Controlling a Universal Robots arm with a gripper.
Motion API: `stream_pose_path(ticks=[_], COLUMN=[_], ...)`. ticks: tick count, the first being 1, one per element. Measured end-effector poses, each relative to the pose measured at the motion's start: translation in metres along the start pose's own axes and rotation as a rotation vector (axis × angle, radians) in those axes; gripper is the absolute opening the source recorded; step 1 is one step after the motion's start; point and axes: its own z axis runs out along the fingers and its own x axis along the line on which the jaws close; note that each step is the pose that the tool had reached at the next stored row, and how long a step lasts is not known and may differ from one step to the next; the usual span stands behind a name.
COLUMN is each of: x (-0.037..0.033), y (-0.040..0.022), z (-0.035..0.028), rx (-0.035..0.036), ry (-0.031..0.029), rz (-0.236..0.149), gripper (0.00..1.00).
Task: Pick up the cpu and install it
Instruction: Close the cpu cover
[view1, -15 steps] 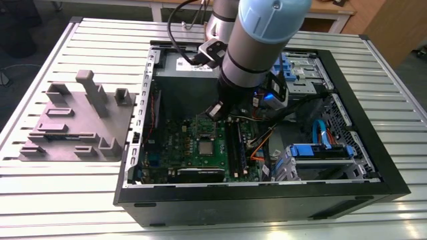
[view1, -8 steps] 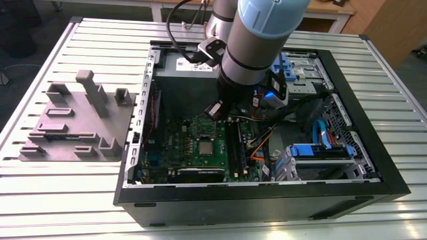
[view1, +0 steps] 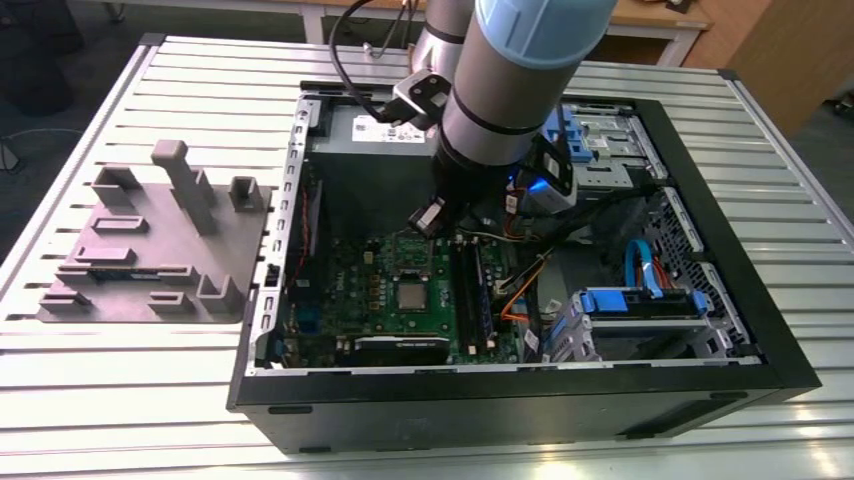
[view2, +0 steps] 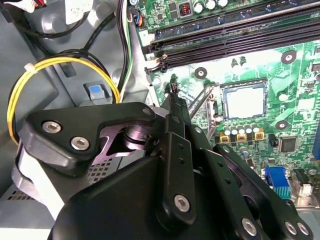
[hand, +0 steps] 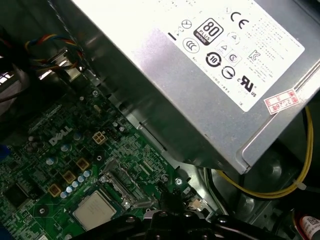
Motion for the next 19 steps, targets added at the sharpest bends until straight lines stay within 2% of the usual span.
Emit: stream_pose_path(ticks=[9,19], x=[0.0002,0.0001], y=[0.0007,0.0018], z=[-0.0017,-0.0061], rx=[-0.0048,-0.0068], ry=[0.0112,0.0147], rz=[-0.061,-0.084], gripper=[0.10,0.10])
